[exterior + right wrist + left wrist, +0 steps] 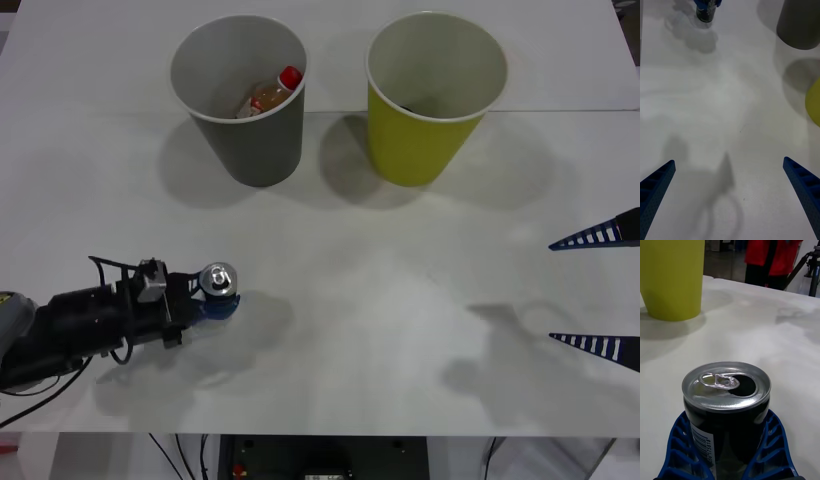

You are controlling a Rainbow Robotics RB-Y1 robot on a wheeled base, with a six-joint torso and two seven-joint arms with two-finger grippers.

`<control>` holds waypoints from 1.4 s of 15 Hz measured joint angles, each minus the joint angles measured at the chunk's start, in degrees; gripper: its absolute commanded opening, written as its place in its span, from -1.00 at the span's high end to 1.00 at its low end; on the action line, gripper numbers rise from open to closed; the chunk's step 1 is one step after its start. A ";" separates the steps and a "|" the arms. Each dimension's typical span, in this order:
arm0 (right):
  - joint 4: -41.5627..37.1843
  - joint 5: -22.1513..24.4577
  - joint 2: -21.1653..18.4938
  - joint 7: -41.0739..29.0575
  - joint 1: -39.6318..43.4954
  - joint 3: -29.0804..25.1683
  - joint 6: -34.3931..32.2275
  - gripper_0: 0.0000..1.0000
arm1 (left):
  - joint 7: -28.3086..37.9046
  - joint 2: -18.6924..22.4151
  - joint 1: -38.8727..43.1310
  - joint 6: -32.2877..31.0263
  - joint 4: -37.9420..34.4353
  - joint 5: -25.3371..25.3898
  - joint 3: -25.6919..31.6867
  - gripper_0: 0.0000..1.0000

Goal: Put the can into the green bin and the plastic bottle into the gray bin

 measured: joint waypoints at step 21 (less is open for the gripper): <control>0.00 0.00 0.00 0.00 0.00 0.00 0.00 -1.00 | 79.34 0.92 -7.98 -15.03 -56.10 -50.29 8.59 0.99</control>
